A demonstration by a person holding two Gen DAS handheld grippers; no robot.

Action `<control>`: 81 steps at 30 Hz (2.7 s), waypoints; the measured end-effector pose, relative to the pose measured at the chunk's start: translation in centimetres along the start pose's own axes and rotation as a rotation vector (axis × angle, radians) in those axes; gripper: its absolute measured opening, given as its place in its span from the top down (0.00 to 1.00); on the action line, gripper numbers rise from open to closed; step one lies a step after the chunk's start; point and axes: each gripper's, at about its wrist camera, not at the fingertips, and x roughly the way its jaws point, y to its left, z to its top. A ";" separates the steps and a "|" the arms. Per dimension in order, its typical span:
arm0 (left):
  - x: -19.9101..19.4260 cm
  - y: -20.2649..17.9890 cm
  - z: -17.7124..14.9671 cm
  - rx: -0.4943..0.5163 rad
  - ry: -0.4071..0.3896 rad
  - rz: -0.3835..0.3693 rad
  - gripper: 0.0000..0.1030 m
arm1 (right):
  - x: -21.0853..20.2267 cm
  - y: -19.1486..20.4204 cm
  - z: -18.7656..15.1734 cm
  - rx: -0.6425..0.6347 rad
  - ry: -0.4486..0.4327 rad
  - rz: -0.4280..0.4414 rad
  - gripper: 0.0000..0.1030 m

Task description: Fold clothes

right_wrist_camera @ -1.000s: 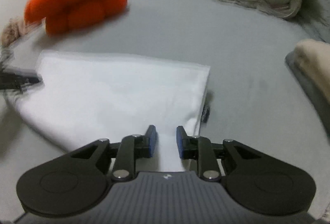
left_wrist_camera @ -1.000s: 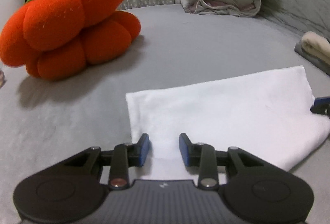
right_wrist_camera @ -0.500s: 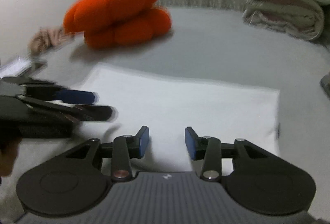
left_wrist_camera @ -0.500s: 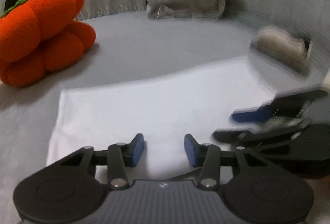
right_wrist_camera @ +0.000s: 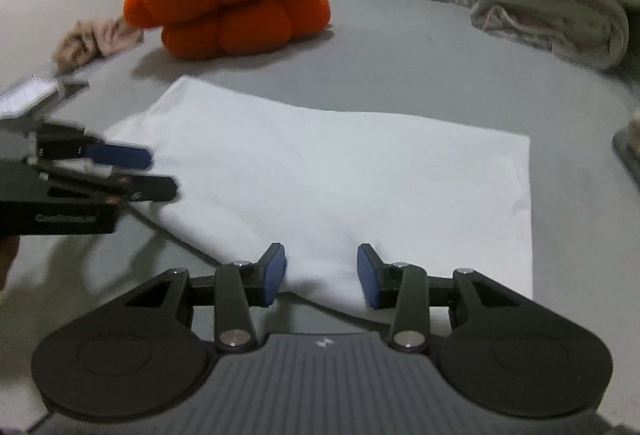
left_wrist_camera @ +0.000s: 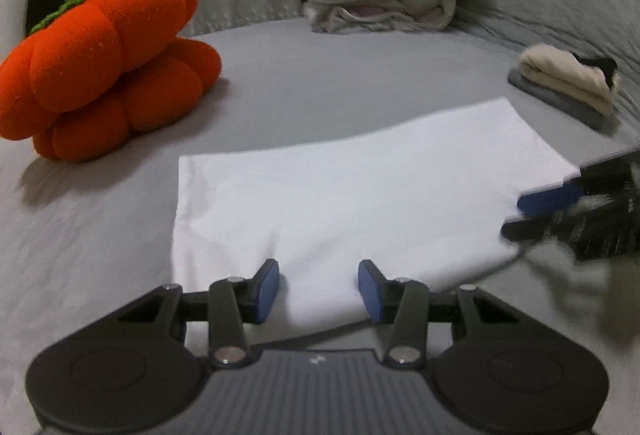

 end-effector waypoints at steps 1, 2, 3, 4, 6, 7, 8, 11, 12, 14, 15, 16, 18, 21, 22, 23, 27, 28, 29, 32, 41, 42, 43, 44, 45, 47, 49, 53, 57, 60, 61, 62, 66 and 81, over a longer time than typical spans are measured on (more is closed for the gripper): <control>-0.1 0.4 -0.1 0.007 0.003 -0.004 0.55 | -0.1 -0.7 0.1 0.025 0.001 0.022 0.60; -0.1 0.7 -0.2 0.013 0.007 -0.008 0.55 | -0.3 -1.3 0.3 0.051 0.003 0.041 0.61; -0.2 1.1 -0.2 0.003 0.012 -0.013 0.55 | -0.4 -1.9 0.3 0.075 0.000 0.045 0.62; -0.2 1.4 -0.1 -0.010 0.015 -0.020 0.55 | -0.6 -2.5 0.3 0.095 -0.003 0.033 0.64; -0.2 2.0 -0.1 -0.034 0.016 -0.034 0.55 | -1.0 -4.2 0.0 0.141 0.008 -0.015 0.71; -0.2 2.4 -0.1 -0.045 0.014 -0.042 0.55 | -1.2 -5.2 -0.3 0.173 0.015 -0.017 0.88; 0.1 2.6 0.1 -0.061 0.015 -0.045 0.59 | -1.4 -6.4 -0.7 0.220 0.025 -0.017 0.97; 0.1 5.3 0.4 -0.202 0.029 -0.092 0.72 | -2.7 -8.0 -0.9 0.308 0.036 -0.030 1.00; -0.3 6.4 0.4 -0.265 0.024 -0.068 0.68 | -3.4 -8.0 -0.8 0.313 0.035 -0.071 1.00; -1.0 8.5 0.5 -0.393 0.015 -0.021 0.55 | -4.6 -8.2 -0.8 0.344 0.037 -0.157 0.83; -1.4 9.3 0.4 -0.456 0.013 -0.017 0.52 | -5.2 -8.4 -1.0 0.376 0.042 -0.203 0.60; -1.9 10.0 0.3 -0.519 0.011 -0.015 0.52 | -5.7 -8.5 -1.3 0.416 0.043 -0.232 0.38; -2.6 10.3 -0.3 -0.646 0.037 -0.097 0.49 | -6.7 -8.8 -2.4 0.536 0.021 -0.188 0.34; -2.7 9.3 -1.5 -0.783 0.123 -0.166 0.51 | -6.4 -9.0 -4.0 0.743 0.002 -0.032 0.30; -2.6 8.8 -1.9 -0.816 0.142 -0.185 0.51 | -6.2 -9.0 -4.3 0.791 -0.012 -0.009 0.29; -2.2 8.4 -2.3 -0.834 0.155 -0.196 0.51 | -5.9 -9.0 -4.5 0.833 -0.028 0.006 0.29; 0.1 7.5 -3.3 -0.863 0.155 -0.180 0.46 | -4.8 -9.1 -4.8 0.916 -0.088 0.049 0.28; 0.4 7.7 -3.4 -0.880 0.133 -0.181 0.44 | -4.7 -9.0 -4.8 0.922 -0.101 0.046 0.28; 0.6 7.8 -3.6 -0.898 0.111 -0.181 0.42 | -4.6 -9.0 -4.9 0.925 -0.115 0.038 0.28; 1.2 7.6 -3.0 -0.914 0.075 -0.172 0.42 | -4.3 -8.6 -5.0 0.927 -0.151 0.015 0.28; 0.8 8.8 -4.7 -1.043 0.018 -0.169 0.59 | -4.9 -9.5 -7.1 1.032 -0.213 -0.015 0.59; 0.8 8.7 -4.7 -1.038 0.018 -0.163 0.59 | -5.1 -9.5 -7.3 1.059 -0.211 -0.011 0.58; 0.7 8.6 -4.6 -1.033 0.018 -0.156 0.59 | -5.3 -9.5 -7.2 1.069 -0.201 -0.011 0.58; 0.7 8.4 -4.5 -1.022 0.018 -0.144 0.59 | -5.5 -9.4 -7.1 1.070 -0.195 -0.012 0.57; 0.6 8.1 -4.3 -1.000 0.012 -0.125 0.59 | -5.6 -9.2 -7.0 1.070 -0.191 -0.013 0.53; 0.6 7.5 -3.9 -0.968 -0.002 -0.093 0.56 | -5.5 -8.8 -6.8 1.066 -0.193 -0.017 0.50; 0.7 7.0 -3.6 -0.947 -0.016 -0.067 0.55 | -4.8 -8.7 -6.6 1.055 -0.214 -0.025 0.51; 0.8 6.8 -3.4 -0.904 -0.052 -0.047 0.76 | -3.8 -8.5 -6.5 1.025 -0.245 -0.056 0.73; -0.6 7.2 -2.8 -0.924 -0.086 -0.082 0.82 | -4.8 -8.4 -6.1 1.020 -0.279 -0.057 0.85; -3.7 6.9 -2.4 -0.915 -0.099 -0.102 0.82 | -8.3 -7.5 -5.2 0.983 -0.325 -0.055 0.88; -4.8 6.7 -2.9 -0.923 -0.075 -0.117 0.82 | -9.7 -7.2 -5.2 0.978 -0.328 -0.055 0.88; -6.0 6.5 -3.3 -0.931 -0.051 -0.132 0.82 | -11.3 -6.8 -5.5 0.971 -0.330 -0.056 0.88; -9.5 4.2 -9.4 -0.939 0.073 -0.135 0.82 | -15.9 -5.1 -10.7 1.009 -0.244 -0.091 0.88; -15.3 8.9 -10.6 -0.915 -0.094 0.037 0.57 | -19.6 -3.4 -12.2 0.808 -0.305 -0.331 0.54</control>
